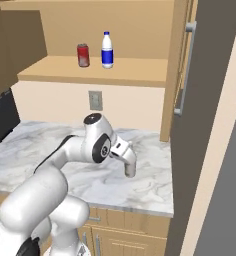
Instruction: Sort all alcoholic drinks to one cabinet, and non-alcoholic drinks to the other.
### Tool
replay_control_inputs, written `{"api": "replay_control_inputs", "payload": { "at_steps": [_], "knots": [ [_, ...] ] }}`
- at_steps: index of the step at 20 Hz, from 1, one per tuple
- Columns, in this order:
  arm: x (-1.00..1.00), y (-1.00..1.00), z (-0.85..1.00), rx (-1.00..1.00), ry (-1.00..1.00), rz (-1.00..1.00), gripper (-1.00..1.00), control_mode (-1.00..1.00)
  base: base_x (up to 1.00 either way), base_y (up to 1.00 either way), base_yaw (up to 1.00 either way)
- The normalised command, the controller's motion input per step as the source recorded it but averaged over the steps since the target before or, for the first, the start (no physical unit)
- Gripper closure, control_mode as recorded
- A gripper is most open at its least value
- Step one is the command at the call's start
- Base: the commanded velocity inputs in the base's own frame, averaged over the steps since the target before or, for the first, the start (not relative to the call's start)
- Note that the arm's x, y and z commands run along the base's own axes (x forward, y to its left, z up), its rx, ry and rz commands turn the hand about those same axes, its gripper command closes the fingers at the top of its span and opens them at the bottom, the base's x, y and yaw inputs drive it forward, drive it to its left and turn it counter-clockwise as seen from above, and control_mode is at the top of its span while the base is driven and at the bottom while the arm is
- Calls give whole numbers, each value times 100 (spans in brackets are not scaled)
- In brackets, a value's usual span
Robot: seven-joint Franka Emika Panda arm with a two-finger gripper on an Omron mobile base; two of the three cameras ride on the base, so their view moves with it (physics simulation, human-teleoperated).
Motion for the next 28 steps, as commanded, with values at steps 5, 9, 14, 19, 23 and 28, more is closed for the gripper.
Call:
{"api": "replay_control_inputs", "payload": {
  "at_steps": [5, 9, 14, 19, 23, 28],
  "knots": [
    [38, -10, -19, 0, 0, 4, -100, -100, 0, 0, 0],
    [26, -18, -23, 0, 0, 2, -100, -100, 0, 0, 0],
    [22, -11, -26, 0, 0, 1, -100, -100, 0, 0, 0],
    [12, -1, -16, 0, 0, 4, -100, -100, 0, 0, 0],
    [6, -1, -15, 0, 0, 4, -100, -100, 0, 0, 0],
    [3, 0, -17, 0, 0, 3, -100, -100, 0, 0, 0]
  ]
}}
